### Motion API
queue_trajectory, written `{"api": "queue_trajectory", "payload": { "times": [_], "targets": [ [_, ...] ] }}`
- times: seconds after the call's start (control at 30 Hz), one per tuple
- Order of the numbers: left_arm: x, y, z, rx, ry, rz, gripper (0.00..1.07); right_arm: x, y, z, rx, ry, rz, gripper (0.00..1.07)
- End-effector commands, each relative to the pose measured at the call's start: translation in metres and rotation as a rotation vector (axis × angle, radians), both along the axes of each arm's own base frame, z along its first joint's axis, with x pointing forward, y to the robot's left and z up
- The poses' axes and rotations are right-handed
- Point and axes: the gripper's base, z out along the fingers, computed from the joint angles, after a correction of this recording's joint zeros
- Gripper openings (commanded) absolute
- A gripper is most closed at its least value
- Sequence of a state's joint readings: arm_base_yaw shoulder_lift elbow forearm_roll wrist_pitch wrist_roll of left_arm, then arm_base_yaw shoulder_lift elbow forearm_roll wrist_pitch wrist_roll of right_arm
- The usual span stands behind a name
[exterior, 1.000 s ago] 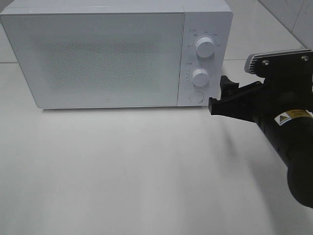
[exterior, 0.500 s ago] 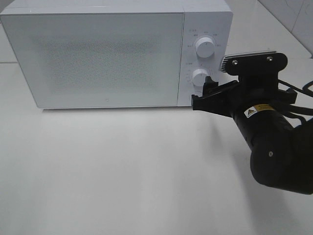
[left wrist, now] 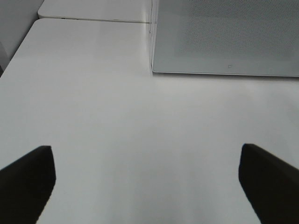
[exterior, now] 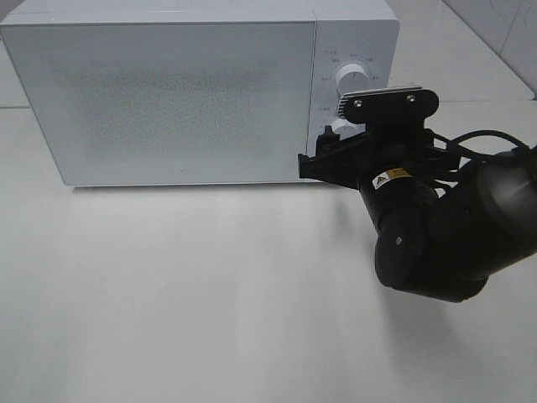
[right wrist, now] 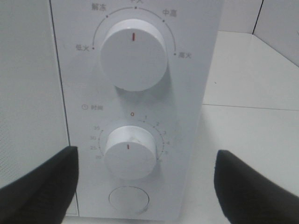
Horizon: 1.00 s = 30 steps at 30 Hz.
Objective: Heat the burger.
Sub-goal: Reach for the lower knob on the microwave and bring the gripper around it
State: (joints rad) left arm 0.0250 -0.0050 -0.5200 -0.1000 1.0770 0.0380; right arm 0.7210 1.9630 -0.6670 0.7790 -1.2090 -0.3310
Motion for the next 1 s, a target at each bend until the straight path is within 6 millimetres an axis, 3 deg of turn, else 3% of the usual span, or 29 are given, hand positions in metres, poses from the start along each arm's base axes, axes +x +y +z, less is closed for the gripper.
{"api": "queue_trajectory", "payload": {
  "times": [0.03,0.27,0.67,1.0],
  "targets": [
    [-0.002,0.000,0.000,-0.003,-0.022,0.000,1.00,0.008,0.001,0.001,0.012,-0.018,-0.002,0.75],
    [-0.002,0.000,0.000,-0.003,-0.022,0.000,1.00,0.027,0.004,-0.008,0.009,0.005,0.012,0.75],
    [-0.002,0.000,0.000,-0.003,-0.022,0.000,1.00,0.034,0.012,-0.017,0.021,0.021,0.027,0.75],
    [-0.002,0.000,0.000,-0.003,-0.022,0.000,1.00,0.038,0.007,-0.017,0.020,0.018,0.032,0.75]
  ]
}}
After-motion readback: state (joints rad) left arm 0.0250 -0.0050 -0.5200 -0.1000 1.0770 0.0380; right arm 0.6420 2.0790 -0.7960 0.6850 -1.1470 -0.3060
